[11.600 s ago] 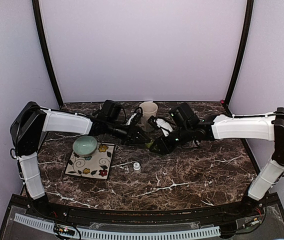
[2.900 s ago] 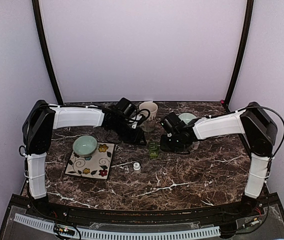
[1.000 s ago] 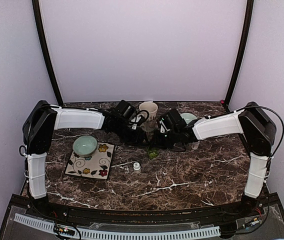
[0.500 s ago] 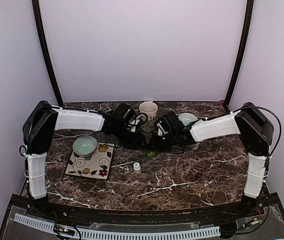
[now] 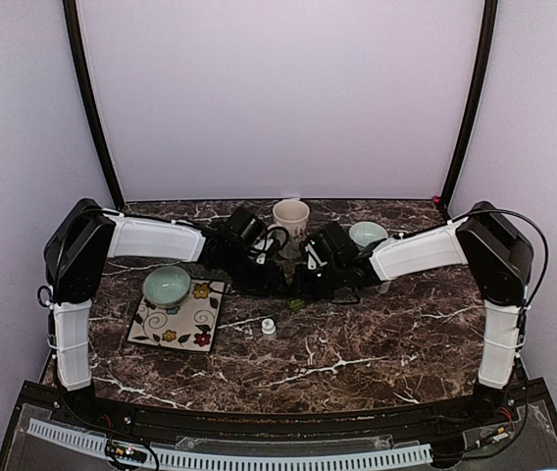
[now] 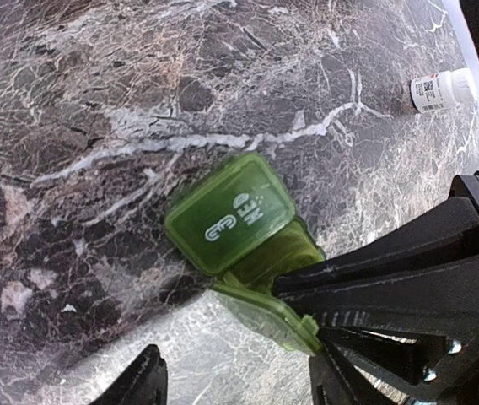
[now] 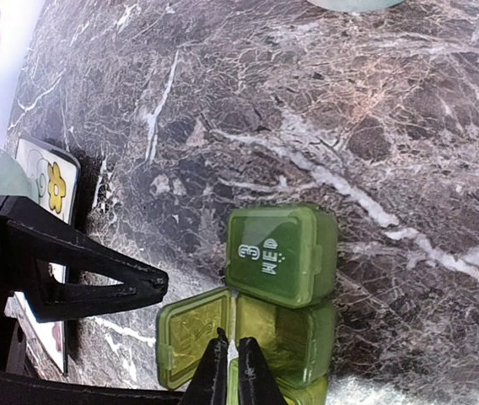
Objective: Sort the pills into containers
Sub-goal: Open the lid of the pill container.
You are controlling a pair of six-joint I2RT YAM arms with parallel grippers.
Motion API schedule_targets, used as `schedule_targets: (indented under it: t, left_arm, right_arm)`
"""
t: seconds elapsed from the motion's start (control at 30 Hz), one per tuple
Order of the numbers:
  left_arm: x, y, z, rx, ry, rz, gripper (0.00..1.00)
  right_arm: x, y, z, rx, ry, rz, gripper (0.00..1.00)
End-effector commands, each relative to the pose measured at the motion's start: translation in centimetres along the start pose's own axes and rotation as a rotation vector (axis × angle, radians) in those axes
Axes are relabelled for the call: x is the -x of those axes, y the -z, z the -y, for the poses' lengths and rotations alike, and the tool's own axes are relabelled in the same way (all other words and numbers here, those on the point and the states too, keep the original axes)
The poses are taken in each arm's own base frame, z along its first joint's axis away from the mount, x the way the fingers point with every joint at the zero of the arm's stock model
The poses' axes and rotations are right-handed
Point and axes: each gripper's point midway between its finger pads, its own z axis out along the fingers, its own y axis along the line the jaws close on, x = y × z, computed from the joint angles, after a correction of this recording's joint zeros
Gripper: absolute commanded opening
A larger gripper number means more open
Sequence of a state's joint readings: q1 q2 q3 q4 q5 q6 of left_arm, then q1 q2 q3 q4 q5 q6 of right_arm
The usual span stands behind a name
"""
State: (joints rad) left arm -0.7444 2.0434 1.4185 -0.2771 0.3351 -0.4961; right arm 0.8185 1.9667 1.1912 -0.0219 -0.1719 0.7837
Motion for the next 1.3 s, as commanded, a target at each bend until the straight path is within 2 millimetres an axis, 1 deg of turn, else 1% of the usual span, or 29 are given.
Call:
schedule_targets:
  t: [0.0,0.3,0.4,0.67,0.83,0.9,1.03,1.13,1.27]
  left_arm:
    - [1.4,2.3,1.3,-0.008,-0.011,0.072,0.59]
    - [2.3,3.9,0.9,0.032,-0.003,0.145,0.6]
    - [2.6,4.4,1.0,0.03,0.0,0.172,0.62]
    - [2.5,3.8,1.3,0.002,0.004,0.156,0.63]
    - [2.2,3.2,1.7,-0.032,0.0,0.131,0.67]
    - [2.2,3.1,1.9,-0.051,-0.002,0.126,0.67]
    - [1.9,2.6,2.3,-0.077,-0.014,0.095,0.68]
    - [1.8,2.1,2.3,-0.078,-0.019,0.071,0.68]
    - [1.7,1.6,1.6,-0.048,-0.018,0.063,0.68]
  right_arm:
    - [-0.3,-0.5,-0.4,0.005,0.026,-0.007,0.05]
    - [-0.5,-0.6,-0.3,0.004,0.031,-0.007,0.05]
    - [-0.5,-0.6,-0.3,0.0,0.034,-0.007,0.05]
    - [-0.3,-0.6,-0.2,-0.009,0.035,-0.001,0.05]
    - [-0.2,-0.5,-0.3,-0.006,0.039,0.003,0.06]
    - [-0.1,-0.5,-0.4,-0.002,0.04,0.005,0.08]
    - [-0.1,-0.6,-0.6,0.011,0.04,0.004,0.14]
    - [0.0,-0.5,-0.8,0.019,0.042,0.003,0.2]
    - [-0.3,-0.6,-0.8,0.026,0.041,-0.004,0.25]
